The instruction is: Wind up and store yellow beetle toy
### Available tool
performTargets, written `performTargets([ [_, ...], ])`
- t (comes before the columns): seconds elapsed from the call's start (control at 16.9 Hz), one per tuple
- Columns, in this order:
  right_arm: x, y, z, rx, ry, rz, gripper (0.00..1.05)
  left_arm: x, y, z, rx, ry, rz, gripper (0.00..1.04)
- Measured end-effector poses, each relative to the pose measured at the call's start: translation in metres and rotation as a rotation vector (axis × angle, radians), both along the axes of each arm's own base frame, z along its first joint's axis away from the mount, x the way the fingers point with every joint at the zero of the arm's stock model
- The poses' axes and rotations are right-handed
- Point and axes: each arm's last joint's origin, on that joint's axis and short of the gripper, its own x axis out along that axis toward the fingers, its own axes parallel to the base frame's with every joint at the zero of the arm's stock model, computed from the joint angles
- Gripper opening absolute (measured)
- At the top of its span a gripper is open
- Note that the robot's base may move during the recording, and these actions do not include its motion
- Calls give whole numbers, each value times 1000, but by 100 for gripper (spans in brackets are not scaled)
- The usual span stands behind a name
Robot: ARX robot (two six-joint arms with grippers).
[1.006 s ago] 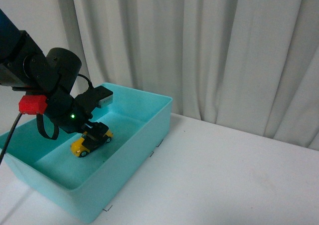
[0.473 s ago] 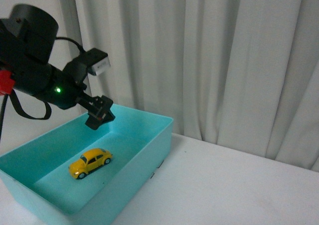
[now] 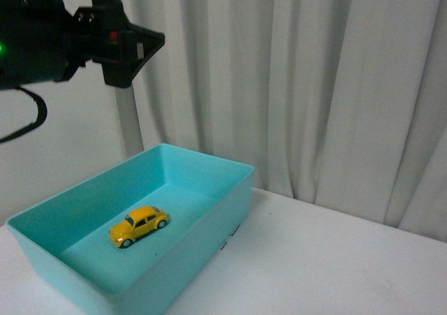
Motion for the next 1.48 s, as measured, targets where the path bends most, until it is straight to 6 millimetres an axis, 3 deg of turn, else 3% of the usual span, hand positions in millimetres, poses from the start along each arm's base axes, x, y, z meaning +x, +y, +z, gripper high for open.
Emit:
performTargets([
  [0.12, 0, 0, 0, 0, 0, 0, 98, -14, -9, -28, -57, 56, 10, 29],
  [0.24, 0, 0, 0, 0, 0, 2, 98, -28, -17, -36, -67, 29, 8, 4],
  [0.3, 0, 0, 0, 0, 0, 0, 98, -33, -20, -40, -71, 21, 4, 2],
  [0.36, 0, 0, 0, 0, 0, 1, 98, -44, -25, -53, -73, 41, 5, 2],
  [0.53, 0, 0, 0, 0, 0, 1, 98, -57, -40, -61, -72, 30, -18, 2],
  [1.01, 0, 0, 0, 0, 0, 0, 98, -78, -38, -82, -74, 37, 10, 2],
  [1.48, 0, 0, 0, 0, 0, 0, 98, -89, -38, -80, -74, 17, 9, 2],
])
